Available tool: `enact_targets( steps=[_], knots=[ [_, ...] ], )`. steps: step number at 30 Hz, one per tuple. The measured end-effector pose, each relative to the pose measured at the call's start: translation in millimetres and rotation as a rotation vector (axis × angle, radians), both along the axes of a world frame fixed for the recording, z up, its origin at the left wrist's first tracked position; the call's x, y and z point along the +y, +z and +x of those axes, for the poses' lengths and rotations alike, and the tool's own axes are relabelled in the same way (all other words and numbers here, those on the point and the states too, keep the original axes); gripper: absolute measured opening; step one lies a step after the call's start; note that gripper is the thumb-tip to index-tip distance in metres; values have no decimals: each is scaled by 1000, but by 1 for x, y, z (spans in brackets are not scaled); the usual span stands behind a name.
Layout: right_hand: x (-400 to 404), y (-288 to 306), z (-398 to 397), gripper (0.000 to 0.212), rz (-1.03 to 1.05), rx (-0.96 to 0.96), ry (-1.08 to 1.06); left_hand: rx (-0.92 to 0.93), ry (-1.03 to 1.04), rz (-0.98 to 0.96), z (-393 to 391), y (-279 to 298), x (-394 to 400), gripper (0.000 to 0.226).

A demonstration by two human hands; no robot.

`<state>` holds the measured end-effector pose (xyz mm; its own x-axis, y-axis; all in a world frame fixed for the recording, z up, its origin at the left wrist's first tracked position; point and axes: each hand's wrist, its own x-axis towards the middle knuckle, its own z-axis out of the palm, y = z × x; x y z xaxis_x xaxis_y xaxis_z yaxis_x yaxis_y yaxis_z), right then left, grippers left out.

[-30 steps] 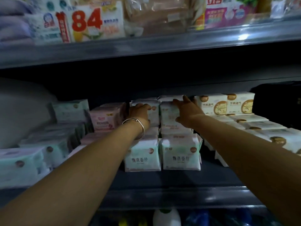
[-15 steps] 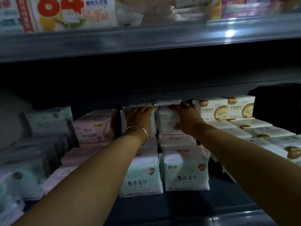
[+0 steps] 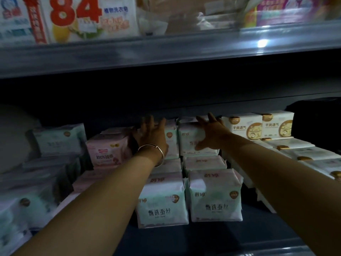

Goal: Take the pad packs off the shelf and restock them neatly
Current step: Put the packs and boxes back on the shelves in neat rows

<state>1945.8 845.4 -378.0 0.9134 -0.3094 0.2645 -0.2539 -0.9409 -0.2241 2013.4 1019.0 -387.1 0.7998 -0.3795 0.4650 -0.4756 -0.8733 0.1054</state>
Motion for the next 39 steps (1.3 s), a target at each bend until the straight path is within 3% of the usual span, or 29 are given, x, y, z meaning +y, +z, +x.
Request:
enact_targets(
  steps=[3,6,11,20,25,30,34,37,39],
  knots=[
    [-3,7,6,117,-39,65,-41,200,39,-19,25,13,1,110],
    [-4,14,16,111,-59,109,4,385,12,27,47,28,-2,127],
    [-7,20,20,88,40,132,142,469,2,101,55,38,-6,117],
    [-4,19,23,86,4,131,133,491,-12,22,59,31,-13,117],
    [1,18,9,111,-179,114,21,375,29,78,35,27,-4,122],
    [20,13,-28,117,-206,17,-31,303,58,-76,-4,20,12,122],
    [39,10,-71,111,-100,223,5,330,86,-48,-22,2,31,105],
    [53,5,-102,106,-12,386,14,488,6,-24,-38,-17,41,82],
    [59,-2,-112,107,-21,463,21,477,-48,15,-29,-34,44,82]
  ],
)
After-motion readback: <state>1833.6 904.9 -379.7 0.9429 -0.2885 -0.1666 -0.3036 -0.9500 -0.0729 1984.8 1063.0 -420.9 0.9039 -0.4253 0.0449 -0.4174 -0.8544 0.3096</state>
